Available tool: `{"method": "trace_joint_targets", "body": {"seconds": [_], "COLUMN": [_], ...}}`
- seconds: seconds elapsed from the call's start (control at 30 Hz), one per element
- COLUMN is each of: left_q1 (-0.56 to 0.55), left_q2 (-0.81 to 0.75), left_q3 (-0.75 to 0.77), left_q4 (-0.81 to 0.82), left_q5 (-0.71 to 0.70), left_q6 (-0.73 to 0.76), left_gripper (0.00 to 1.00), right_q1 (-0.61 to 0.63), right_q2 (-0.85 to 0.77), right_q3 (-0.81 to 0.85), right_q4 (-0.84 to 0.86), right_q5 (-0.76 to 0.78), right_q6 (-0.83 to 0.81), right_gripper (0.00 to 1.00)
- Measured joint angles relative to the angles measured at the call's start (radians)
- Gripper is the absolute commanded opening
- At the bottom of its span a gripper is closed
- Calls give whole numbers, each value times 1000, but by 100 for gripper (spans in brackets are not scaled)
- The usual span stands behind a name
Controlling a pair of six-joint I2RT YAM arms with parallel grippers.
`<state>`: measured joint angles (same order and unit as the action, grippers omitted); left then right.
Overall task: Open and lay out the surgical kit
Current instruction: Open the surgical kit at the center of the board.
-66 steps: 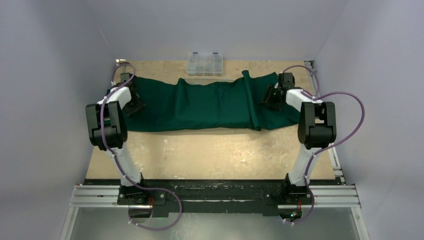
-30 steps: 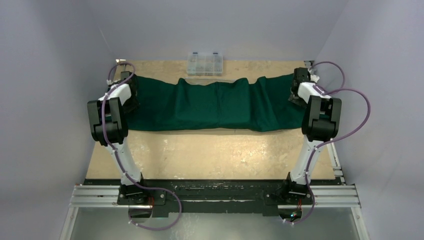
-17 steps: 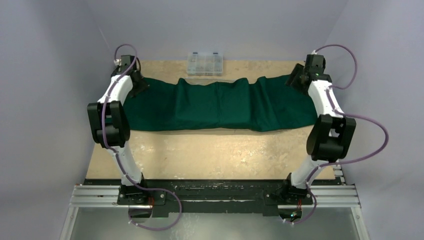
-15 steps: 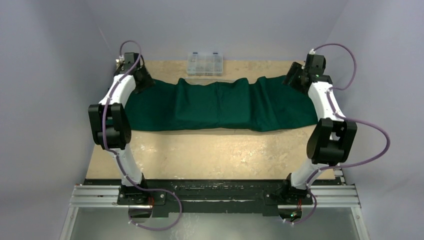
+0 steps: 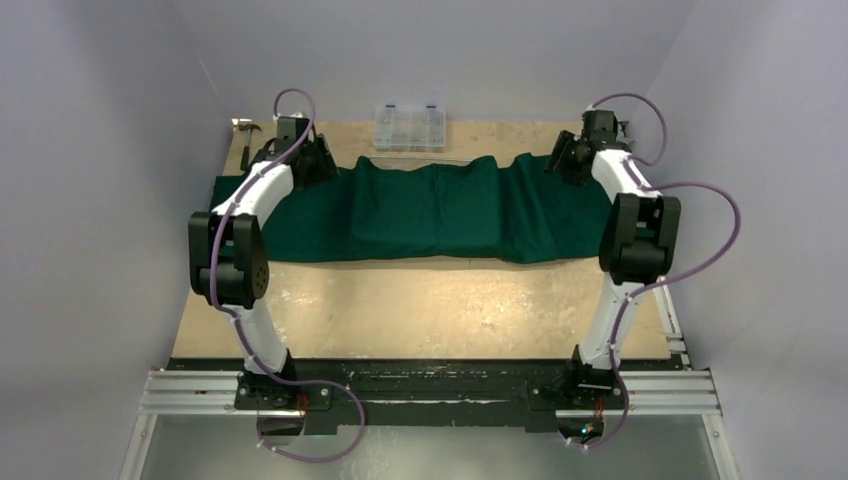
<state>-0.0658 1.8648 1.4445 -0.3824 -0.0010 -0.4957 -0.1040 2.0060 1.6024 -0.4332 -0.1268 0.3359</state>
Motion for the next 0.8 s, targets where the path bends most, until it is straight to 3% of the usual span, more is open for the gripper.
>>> {"method": "trace_joint_targets", "body": {"seconds": [0.17, 0.47, 0.8], "left_q1": [1, 4, 63], "left_q2": [51, 193, 249], "left_q3": [40, 103, 103], "left_q4": [-8, -70, -122], "left_q5": [-101, -225, -309], "left_q6": [-11, -45, -80], "left_gripper": [54, 53, 53], "right_q1": [64, 200, 183], "right_q2": [156, 285, 369], "right_q3": [166, 298, 334], "right_q4": [26, 77, 34], "right_q5": [97, 272, 407], "right_q6": [-5, -43, -110], "right_gripper": [65, 66, 70]}}
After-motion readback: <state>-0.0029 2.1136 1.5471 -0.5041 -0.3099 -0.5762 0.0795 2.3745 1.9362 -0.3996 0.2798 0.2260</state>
